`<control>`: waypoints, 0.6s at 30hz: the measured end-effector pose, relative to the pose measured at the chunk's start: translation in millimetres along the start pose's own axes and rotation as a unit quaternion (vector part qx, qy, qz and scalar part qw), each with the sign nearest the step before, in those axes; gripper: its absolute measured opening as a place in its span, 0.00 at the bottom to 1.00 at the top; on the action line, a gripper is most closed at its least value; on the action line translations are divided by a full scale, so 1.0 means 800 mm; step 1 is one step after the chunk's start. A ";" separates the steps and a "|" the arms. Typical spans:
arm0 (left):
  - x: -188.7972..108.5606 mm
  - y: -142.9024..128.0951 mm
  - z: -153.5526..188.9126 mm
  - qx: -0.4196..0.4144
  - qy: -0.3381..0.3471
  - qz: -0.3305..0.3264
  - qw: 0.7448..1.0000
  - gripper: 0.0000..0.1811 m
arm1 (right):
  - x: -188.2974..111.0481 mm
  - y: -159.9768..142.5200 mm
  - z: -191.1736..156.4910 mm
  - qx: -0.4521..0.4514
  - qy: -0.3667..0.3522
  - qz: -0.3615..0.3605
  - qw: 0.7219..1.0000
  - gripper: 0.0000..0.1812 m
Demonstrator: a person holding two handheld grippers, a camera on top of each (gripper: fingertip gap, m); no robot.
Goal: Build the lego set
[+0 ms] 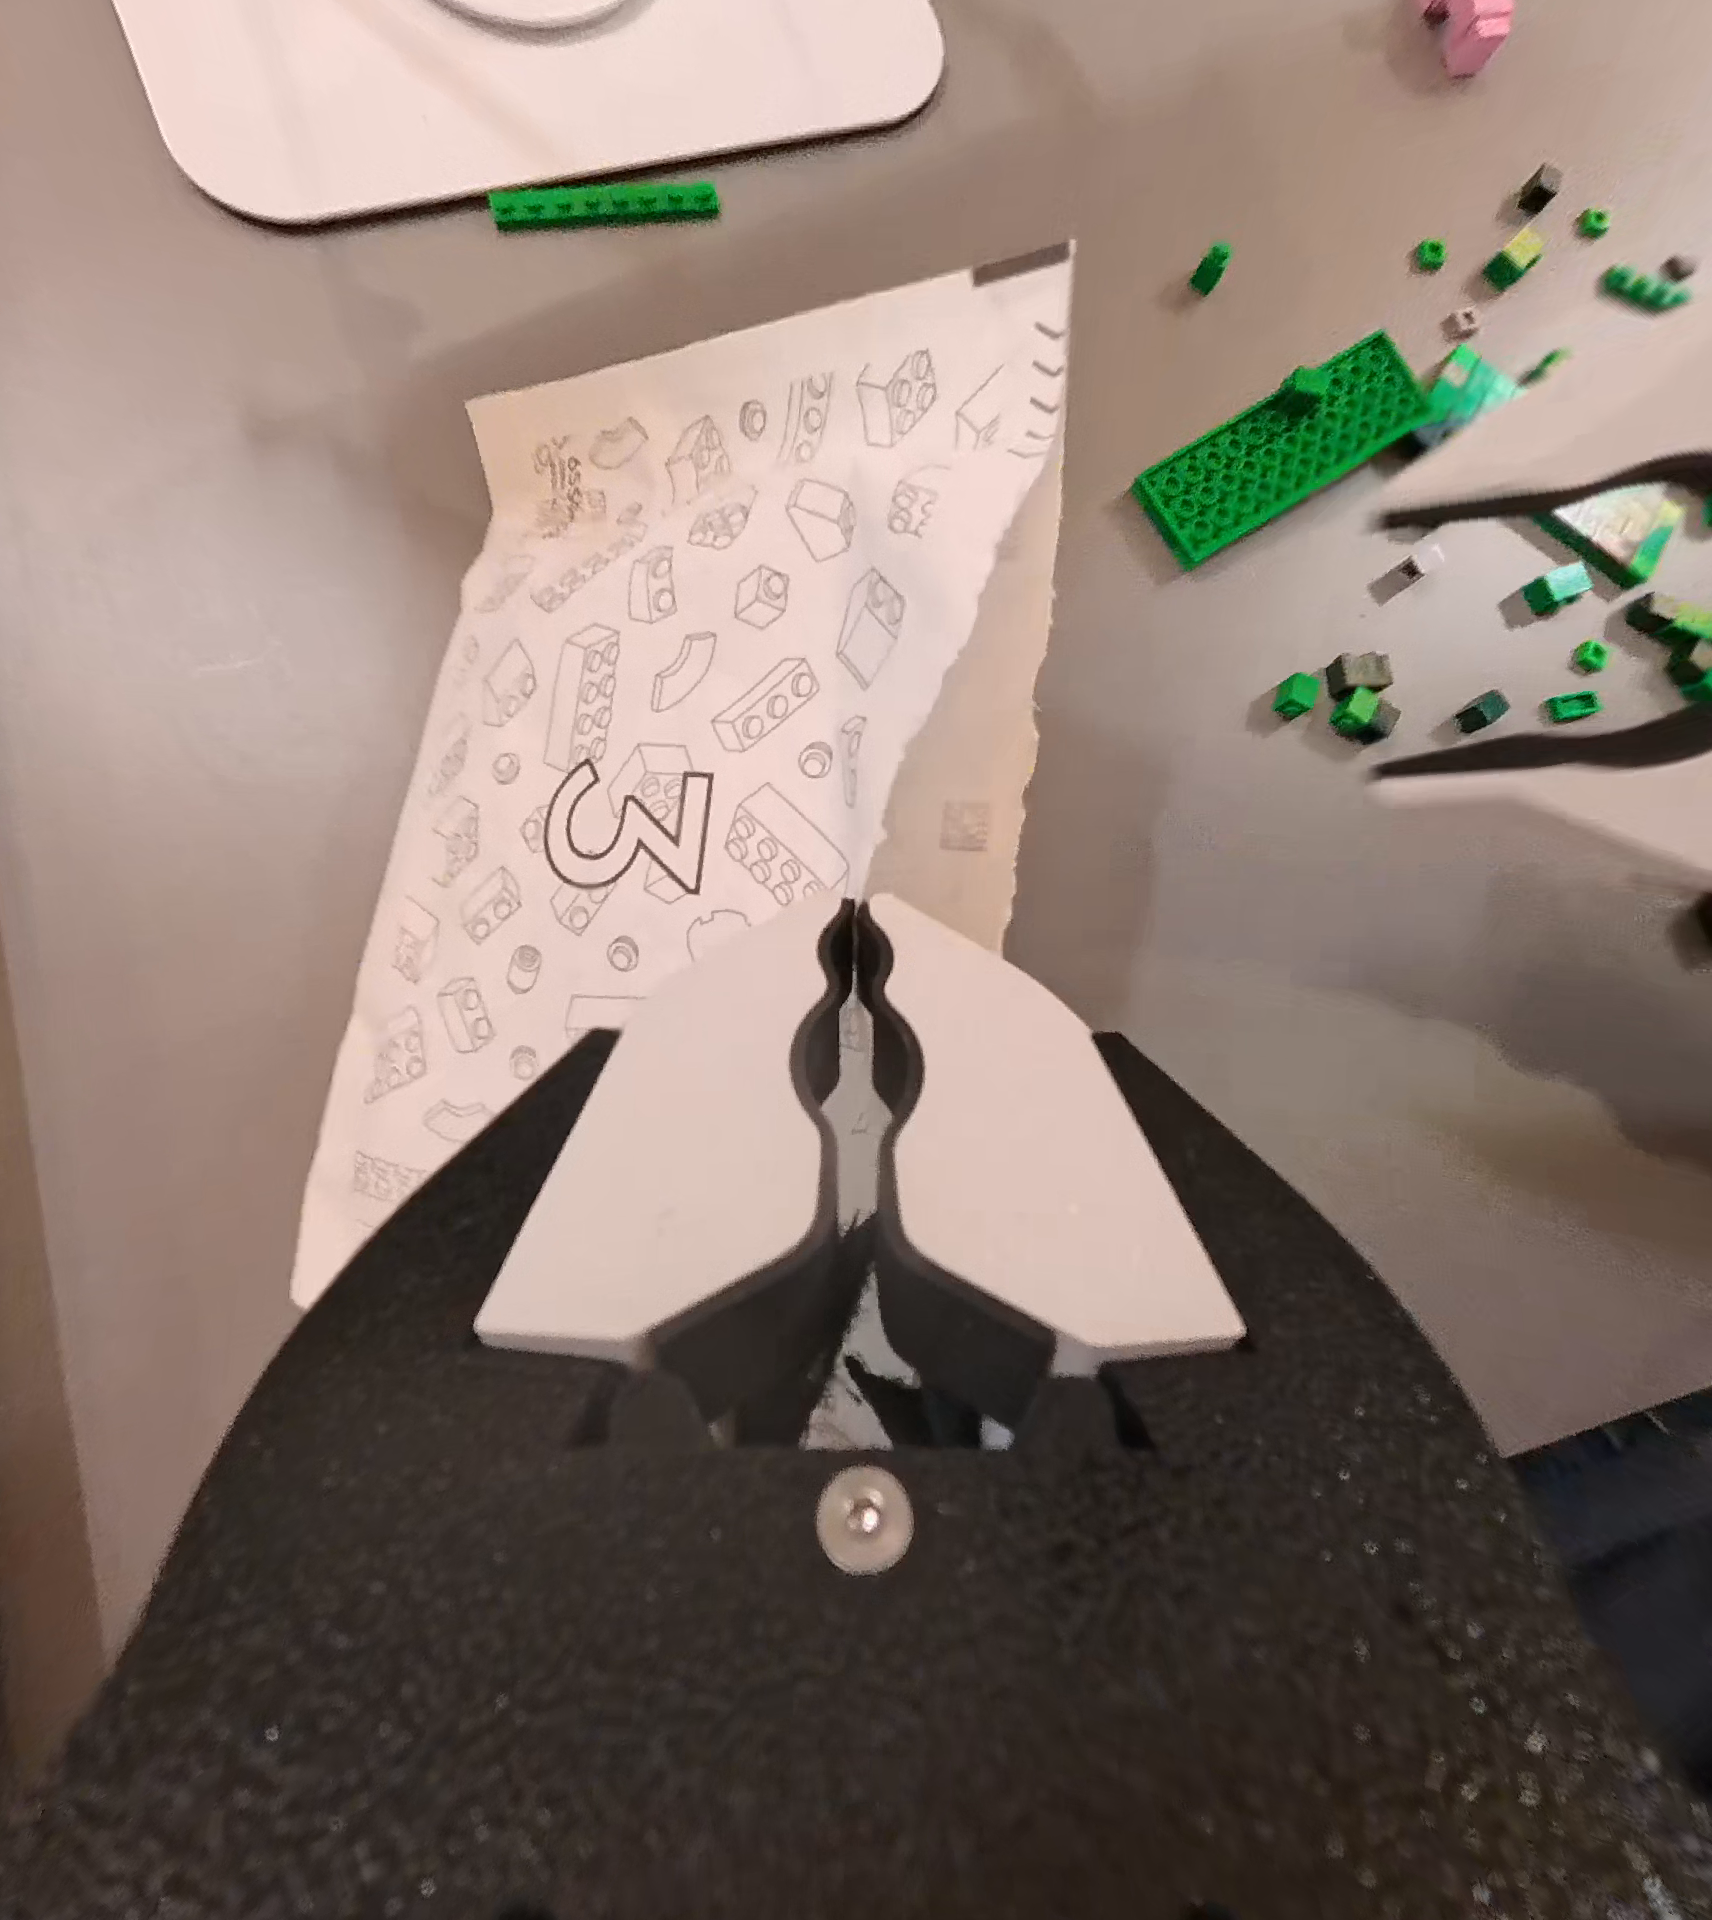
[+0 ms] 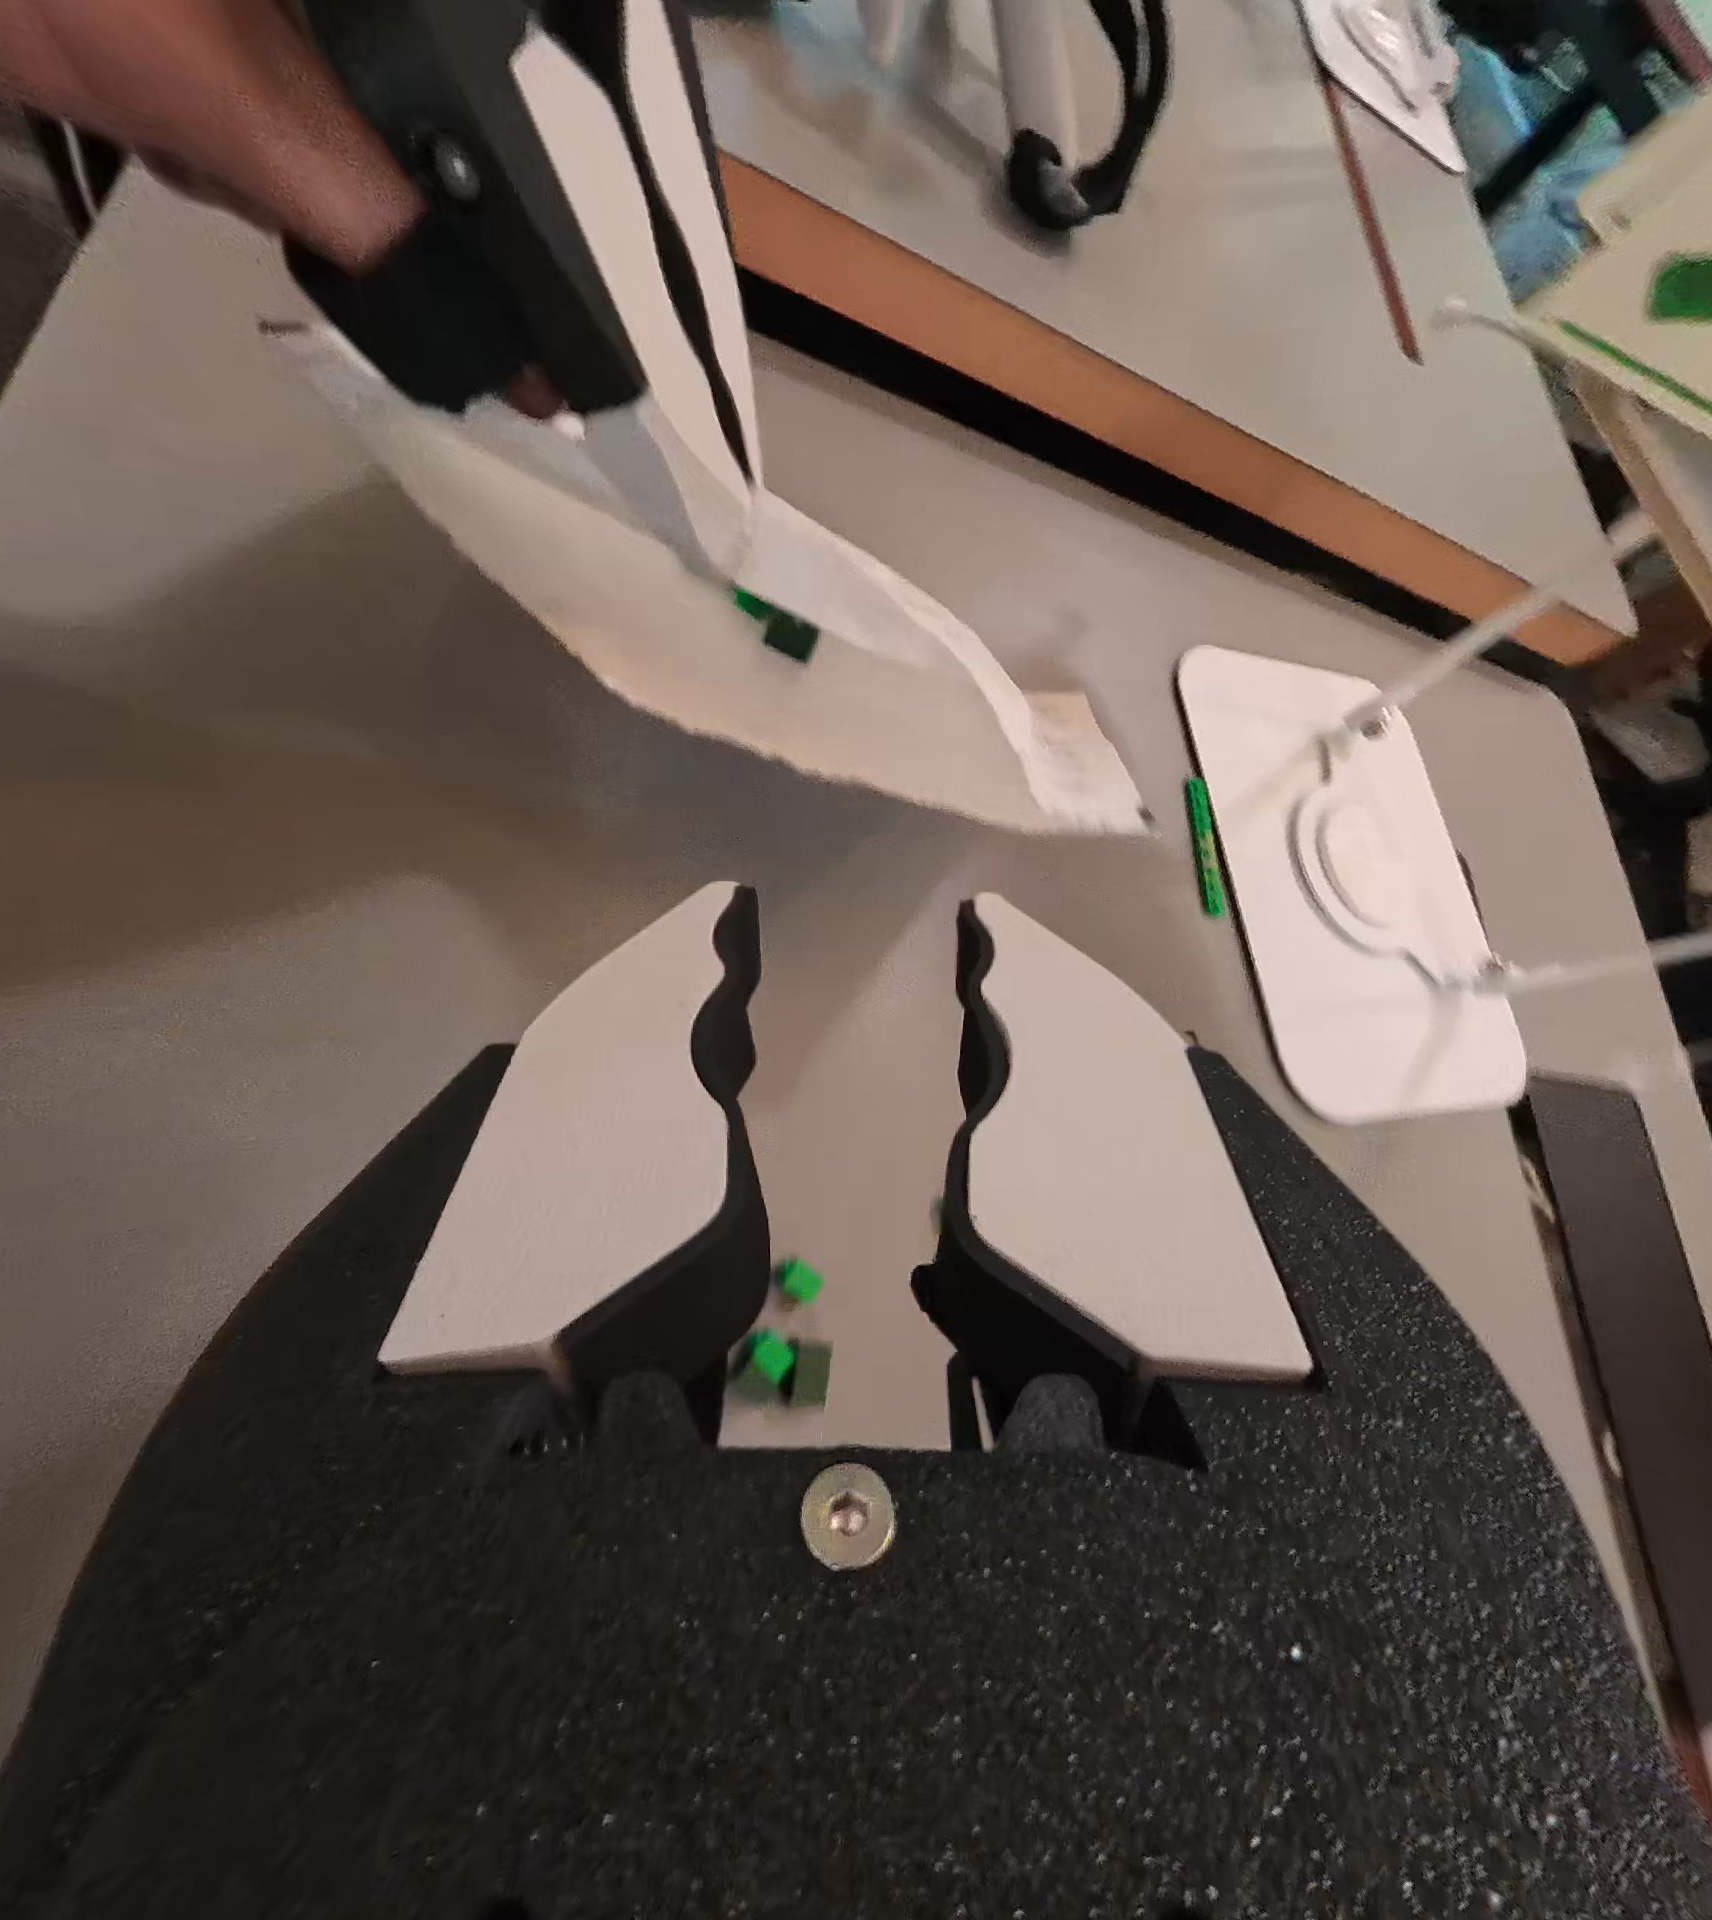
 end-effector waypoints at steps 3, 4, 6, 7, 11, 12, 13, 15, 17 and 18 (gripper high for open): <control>0.005 -0.006 -0.004 -0.003 -0.002 -0.017 1.000 0.00 | -0.025 -0.037 -0.009 0.039 -0.012 0.001 0.999 0.17; 0.007 -0.010 -0.004 -0.001 -0.004 -0.029 1.000 0.00 | -0.031 -0.048 -0.012 0.051 -0.015 0.001 0.999 0.16; 0.015 -0.019 -0.004 0.014 -0.004 -0.062 0.998 0.00 | -0.039 -0.066 -0.018 0.072 -0.021 0.003 0.997 0.16; 0.019 -0.024 -0.004 0.022 -0.003 -0.080 0.997 0.00 | -0.041 -0.073 -0.021 0.082 -0.022 0.006 0.996 0.15; 0.032 -0.037 -0.003 0.038 -0.013 -0.124 0.991 0.00 | -0.038 -0.089 -0.031 0.119 -0.004 0.022 0.993 0.15; 0.034 -0.038 -0.003 0.037 -0.016 -0.126 0.991 0.00 | -0.036 -0.091 -0.034 0.128 0.010 0.024 0.991 0.16; 0.036 -0.037 -0.002 0.033 -0.020 -0.124 0.992 0.00 | -0.034 -0.092 -0.035 0.134 0.019 0.026 0.990 0.17; 0.038 -0.036 -0.002 0.022 -0.025 -0.122 0.992 0.01 | -0.033 -0.090 -0.032 0.132 0.026 0.027 0.990 0.18; 0.039 -0.040 0.000 0.015 -0.035 -0.130 0.991 0.13 | -0.034 -0.082 -0.016 0.122 0.019 0.029 0.992 0.19; 0.039 -0.042 0.001 0.011 -0.039 -0.135 0.990 0.18 | -0.034 -0.074 -0.005 0.115 0.013 0.033 0.993 0.19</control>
Point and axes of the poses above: each gripper's, where its closed fingertips meet, x out along the fingers, y out of its top, z = x × y across the jaws, the point moved 4 cm from there along -x, back along the fingers, and after that the axes turned 14 degrees about -z, right-handed, at the moved point
